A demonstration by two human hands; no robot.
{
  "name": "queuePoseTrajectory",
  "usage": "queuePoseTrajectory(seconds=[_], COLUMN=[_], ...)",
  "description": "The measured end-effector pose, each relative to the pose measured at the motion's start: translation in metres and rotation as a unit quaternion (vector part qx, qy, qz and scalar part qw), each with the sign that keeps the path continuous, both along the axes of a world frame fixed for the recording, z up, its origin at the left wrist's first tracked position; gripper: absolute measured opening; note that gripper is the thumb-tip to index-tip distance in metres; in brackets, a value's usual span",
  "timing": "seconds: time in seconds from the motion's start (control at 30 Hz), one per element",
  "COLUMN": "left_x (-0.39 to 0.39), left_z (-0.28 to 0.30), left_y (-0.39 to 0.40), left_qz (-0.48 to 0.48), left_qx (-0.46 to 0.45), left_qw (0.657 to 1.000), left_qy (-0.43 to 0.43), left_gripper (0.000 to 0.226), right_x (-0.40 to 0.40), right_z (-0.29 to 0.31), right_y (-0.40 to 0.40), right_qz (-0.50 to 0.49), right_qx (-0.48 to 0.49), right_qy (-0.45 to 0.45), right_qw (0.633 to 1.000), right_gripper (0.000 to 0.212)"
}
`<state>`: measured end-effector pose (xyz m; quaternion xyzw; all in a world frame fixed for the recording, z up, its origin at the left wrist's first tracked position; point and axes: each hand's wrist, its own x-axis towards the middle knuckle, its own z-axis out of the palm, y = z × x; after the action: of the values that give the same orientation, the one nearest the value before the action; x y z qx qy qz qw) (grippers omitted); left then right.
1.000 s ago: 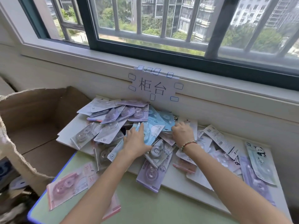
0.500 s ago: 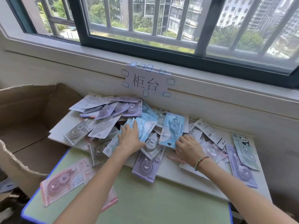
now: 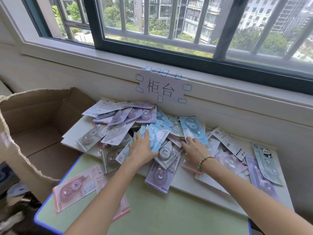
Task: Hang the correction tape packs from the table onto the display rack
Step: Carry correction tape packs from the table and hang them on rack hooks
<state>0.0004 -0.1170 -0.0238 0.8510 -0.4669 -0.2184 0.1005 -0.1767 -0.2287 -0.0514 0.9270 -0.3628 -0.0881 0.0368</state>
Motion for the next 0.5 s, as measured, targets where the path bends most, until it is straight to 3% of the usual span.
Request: queuePoseTrajectory(seconds=[0.1, 0.17, 0.27, 0.37, 0.5], left_x=[0.001, 0.002, 0.001, 0.001, 0.003], left_z=[-0.001, -0.002, -0.003, -0.002, -0.003], left_y=[-0.002, -0.005, -0.009, -0.011, -0.014], left_qz=[-0.001, -0.001, 0.0, -0.002, -0.013], left_qx=[0.001, 0.005, 0.021, 0.028, 0.041], left_qw=[1.0, 1.0, 1.0, 1.0, 0.999], left_qy=[-0.007, -0.01, -0.012, -0.009, -0.018], left_gripper=[0.102, 0.102, 0.102, 0.103, 0.107], right_x=[0.002, 0.004, 0.008, 0.007, 0.006], right_z=[0.01, 0.016, 0.024, 0.025, 0.025], right_y=[-0.002, -0.018, -0.045, -0.059, -0.057], right_qz=[-0.018, -0.017, 0.013, 0.055, 0.075], right_qx=[-0.003, -0.035, -0.061, -0.044, -0.054], right_qy=[-0.103, -0.099, 0.033, 0.182, 0.239], right_qw=[0.994, 0.994, 0.997, 0.981, 0.967], right_gripper=[0.028, 0.036, 0.067, 0.084, 0.095])
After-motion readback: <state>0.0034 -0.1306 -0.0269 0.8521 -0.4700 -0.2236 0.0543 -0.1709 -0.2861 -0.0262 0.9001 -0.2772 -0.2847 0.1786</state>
